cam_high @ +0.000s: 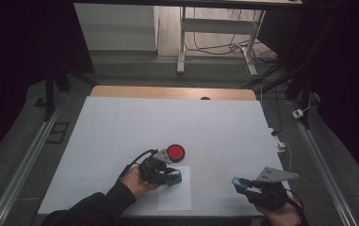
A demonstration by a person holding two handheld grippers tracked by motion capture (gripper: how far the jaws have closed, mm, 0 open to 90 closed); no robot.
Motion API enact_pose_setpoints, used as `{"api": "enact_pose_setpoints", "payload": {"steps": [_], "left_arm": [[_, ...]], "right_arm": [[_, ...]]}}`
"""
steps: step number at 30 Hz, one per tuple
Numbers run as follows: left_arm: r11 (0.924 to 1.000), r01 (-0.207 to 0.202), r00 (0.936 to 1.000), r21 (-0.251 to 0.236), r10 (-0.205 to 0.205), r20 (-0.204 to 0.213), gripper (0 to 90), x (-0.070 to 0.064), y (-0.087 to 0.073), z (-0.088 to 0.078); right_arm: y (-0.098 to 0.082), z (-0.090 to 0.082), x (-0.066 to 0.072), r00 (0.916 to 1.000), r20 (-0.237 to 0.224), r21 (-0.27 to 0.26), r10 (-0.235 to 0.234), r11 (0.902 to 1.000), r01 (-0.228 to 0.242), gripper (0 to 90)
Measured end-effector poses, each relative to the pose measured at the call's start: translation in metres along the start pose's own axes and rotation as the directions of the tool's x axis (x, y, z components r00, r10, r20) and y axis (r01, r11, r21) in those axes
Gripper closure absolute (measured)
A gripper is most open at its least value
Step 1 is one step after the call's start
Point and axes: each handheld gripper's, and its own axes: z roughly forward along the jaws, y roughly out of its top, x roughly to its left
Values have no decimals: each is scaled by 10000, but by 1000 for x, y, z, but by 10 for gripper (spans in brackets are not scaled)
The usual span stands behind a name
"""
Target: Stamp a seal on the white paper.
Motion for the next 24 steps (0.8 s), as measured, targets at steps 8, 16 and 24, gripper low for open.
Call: {"api": "enact_pose_setpoints", "payload": {"steps": [8, 16, 24], "left_arm": [[9999, -91, 9999, 126, 91, -45, 703, -1, 2, -1], [9999, 98, 9999, 105, -97, -118, 702, 1, 3, -2], [9995, 86, 9999, -320, -88, -75, 701, 0, 6, -14]], "right_arm": [[0, 0, 0, 10000, -22, 5, -6, 10000, 6, 683], [0, 0, 0, 10000, -27, -8, -27, 10000, 27, 682], [0, 0, 0, 10000, -16, 11, -15, 10000, 15, 682]]}}
